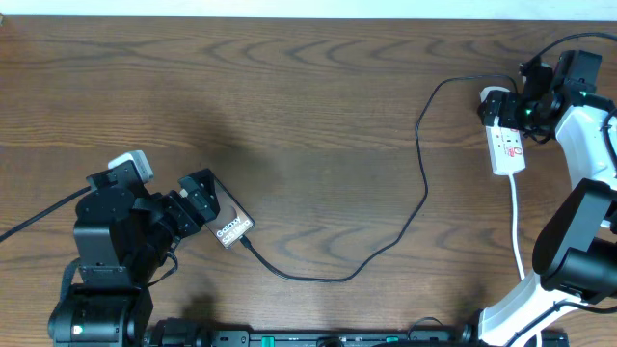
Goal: Plug charger to phone and switch on socket
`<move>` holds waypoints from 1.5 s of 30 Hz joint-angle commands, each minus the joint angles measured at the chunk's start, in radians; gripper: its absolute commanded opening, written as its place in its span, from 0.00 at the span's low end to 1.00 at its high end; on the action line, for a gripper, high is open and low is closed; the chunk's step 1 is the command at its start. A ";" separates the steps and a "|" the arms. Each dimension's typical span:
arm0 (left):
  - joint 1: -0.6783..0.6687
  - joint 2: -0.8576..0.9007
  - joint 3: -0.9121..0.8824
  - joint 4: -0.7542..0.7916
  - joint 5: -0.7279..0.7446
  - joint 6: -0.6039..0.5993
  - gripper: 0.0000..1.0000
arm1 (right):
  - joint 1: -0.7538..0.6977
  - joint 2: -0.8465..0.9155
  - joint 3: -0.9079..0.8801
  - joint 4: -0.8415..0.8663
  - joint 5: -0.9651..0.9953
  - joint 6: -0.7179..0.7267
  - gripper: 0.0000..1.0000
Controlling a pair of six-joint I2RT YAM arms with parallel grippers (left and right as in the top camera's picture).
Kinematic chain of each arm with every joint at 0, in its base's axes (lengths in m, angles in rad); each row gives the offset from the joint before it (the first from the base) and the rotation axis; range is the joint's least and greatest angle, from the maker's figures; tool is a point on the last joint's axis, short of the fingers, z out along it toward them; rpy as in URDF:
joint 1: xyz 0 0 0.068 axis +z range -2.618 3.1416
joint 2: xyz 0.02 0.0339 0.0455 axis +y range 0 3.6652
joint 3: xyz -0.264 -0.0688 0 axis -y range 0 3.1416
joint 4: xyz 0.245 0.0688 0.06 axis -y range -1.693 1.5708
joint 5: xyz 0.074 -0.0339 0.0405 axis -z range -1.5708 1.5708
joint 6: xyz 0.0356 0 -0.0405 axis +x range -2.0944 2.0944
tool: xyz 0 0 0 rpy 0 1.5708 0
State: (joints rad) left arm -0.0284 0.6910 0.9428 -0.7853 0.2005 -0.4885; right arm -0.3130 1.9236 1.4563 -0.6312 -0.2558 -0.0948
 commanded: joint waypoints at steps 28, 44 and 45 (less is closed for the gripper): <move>-0.002 0.000 0.019 0.000 -0.003 0.024 0.98 | -0.119 0.102 -0.002 0.055 -0.233 -0.176 0.99; -0.002 0.000 0.019 0.000 -0.003 0.024 0.98 | -0.119 0.124 -0.002 0.074 -0.233 -0.152 0.99; -0.002 0.000 0.019 0.000 -0.003 0.024 0.98 | -0.119 0.126 -0.002 0.075 -0.233 -0.152 0.99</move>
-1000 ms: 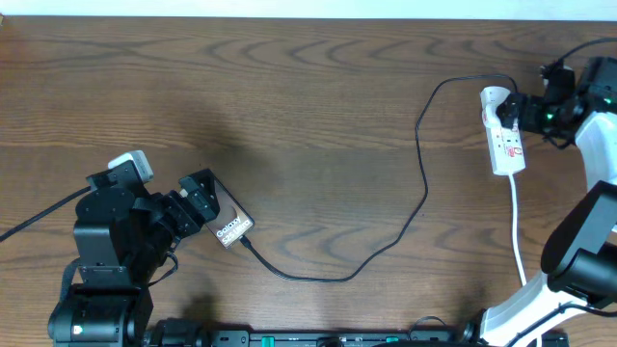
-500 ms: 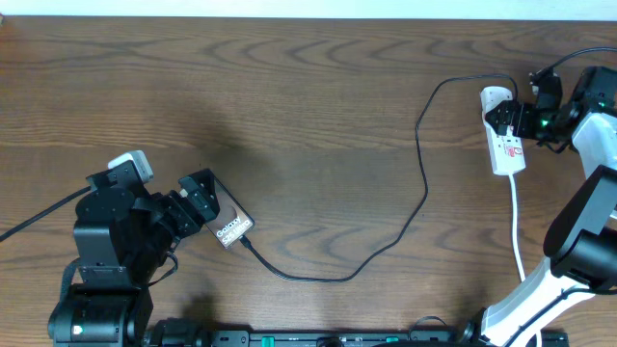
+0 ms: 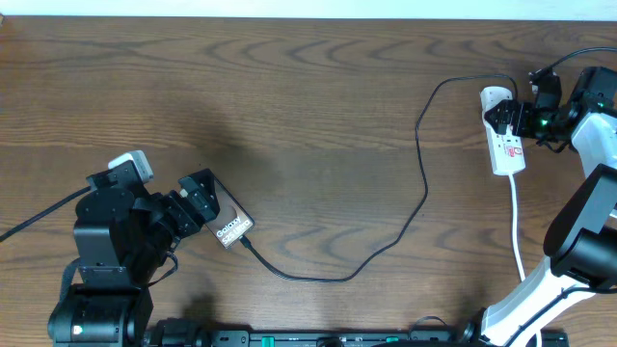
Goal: Plug charger to phone and switch on socket
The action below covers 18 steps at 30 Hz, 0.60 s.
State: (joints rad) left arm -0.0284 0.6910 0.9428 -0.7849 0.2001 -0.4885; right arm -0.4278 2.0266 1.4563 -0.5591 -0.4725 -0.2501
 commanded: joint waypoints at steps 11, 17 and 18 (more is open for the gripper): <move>-0.002 0.000 0.019 0.000 -0.003 0.024 0.98 | -0.003 0.037 -0.002 0.003 -0.017 0.023 0.99; -0.002 0.000 0.019 0.000 -0.002 0.024 0.98 | -0.003 0.037 -0.002 0.003 -0.017 0.037 0.99; -0.002 0.000 0.019 0.000 -0.002 0.024 0.98 | -0.003 0.037 -0.002 0.003 -0.017 0.037 0.99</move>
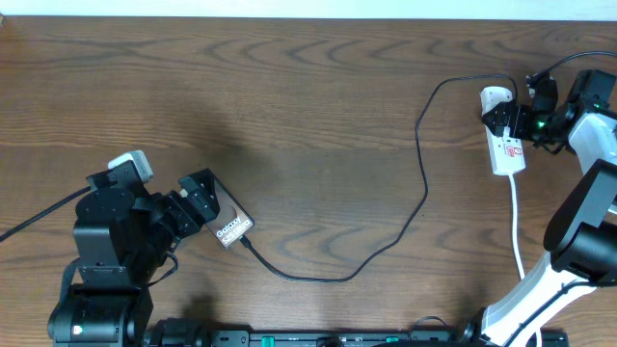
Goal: Plug charger to phone and switch on socket
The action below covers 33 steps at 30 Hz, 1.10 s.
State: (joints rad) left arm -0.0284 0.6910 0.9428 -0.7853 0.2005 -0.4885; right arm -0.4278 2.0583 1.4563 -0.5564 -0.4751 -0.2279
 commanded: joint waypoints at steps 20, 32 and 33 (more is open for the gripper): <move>-0.002 0.000 0.019 0.000 -0.003 0.025 0.98 | 0.032 0.006 -0.002 0.018 -0.025 0.043 0.99; -0.002 0.000 0.019 0.000 -0.003 0.024 0.98 | 0.037 0.006 -0.003 0.018 0.002 0.059 0.99; -0.002 0.000 0.019 0.000 -0.003 0.025 0.98 | 0.037 0.006 -0.005 0.018 0.002 0.059 0.99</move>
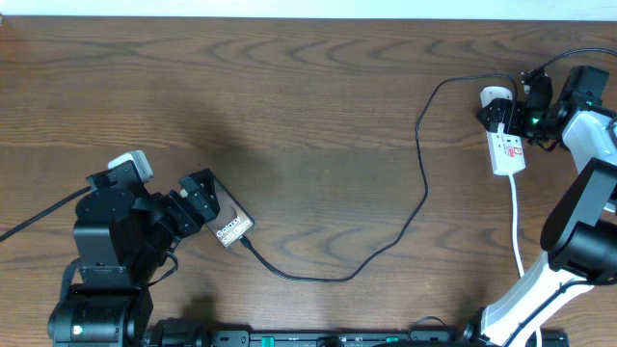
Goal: Plug charger to phone and switch on socket
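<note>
The phone (232,227) lies at the lower left with the black charger cable (421,173) plugged into its lower end. My left gripper (197,197) is shut on the phone's upper-left end. The cable runs right and up to the charger plug (496,94), which sits in the far end of the white socket strip (508,154). My right gripper (503,116) looks shut, its tips on the strip just below the plug, where the switch lies hidden under them.
The strip's white lead (517,226) runs down toward the base of the right arm (578,241). The left arm's body (106,251) fills the lower-left corner. A black rail (318,337) lines the table's front edge.
My right wrist has shifted a little toward the far edge, its tips still on the strip's upper end. The strip's top has nudged slightly left. Phone, cable and left gripper are unchanged.
At first my right arm reached over the strip's top end from the right. Then the wrist sat farther right with the tips at the strip near the plug, and stayed there with small shifts. All along the left gripper held the phone with the cable plugged in.
</note>
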`<move>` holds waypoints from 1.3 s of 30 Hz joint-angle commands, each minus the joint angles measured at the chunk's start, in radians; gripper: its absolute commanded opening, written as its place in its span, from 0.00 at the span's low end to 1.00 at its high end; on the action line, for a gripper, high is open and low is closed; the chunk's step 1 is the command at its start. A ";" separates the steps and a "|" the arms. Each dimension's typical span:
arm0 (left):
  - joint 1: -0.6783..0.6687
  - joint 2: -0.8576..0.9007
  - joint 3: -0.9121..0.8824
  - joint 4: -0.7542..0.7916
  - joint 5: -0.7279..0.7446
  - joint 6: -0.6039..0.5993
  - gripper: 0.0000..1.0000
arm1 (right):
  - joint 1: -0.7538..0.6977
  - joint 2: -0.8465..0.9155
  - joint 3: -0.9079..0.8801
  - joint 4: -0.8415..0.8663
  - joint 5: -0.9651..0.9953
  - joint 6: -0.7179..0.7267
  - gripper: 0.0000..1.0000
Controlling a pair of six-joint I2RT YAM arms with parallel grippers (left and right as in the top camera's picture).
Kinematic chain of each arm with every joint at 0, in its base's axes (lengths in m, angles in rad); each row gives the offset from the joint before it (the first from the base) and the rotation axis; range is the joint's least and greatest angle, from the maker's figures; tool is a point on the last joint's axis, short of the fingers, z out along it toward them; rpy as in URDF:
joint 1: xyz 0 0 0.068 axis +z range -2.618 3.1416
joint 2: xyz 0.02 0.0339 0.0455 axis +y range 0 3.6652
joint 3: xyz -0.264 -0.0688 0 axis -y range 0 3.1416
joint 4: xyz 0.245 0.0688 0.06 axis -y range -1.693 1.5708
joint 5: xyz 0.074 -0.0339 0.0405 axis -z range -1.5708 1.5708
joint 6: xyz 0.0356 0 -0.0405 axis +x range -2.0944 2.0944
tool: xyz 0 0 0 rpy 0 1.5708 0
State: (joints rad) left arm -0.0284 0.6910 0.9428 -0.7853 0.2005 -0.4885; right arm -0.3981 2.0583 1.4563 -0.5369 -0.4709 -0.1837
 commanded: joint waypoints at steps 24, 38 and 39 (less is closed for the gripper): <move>-0.002 0.000 0.019 0.000 -0.003 0.024 0.98 | 0.007 0.006 -0.097 0.077 -0.062 0.082 0.99; -0.002 0.000 0.019 0.000 -0.003 0.024 0.98 | 0.058 0.006 -0.097 0.063 -0.067 0.102 0.99; -0.002 0.000 0.019 0.000 -0.003 0.024 0.98 | 0.062 0.006 -0.097 0.062 -0.067 0.109 0.99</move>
State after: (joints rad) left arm -0.0284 0.6910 0.9428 -0.7853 0.2001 -0.4885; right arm -0.3832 2.0506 1.3918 -0.4458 -0.4606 -0.1188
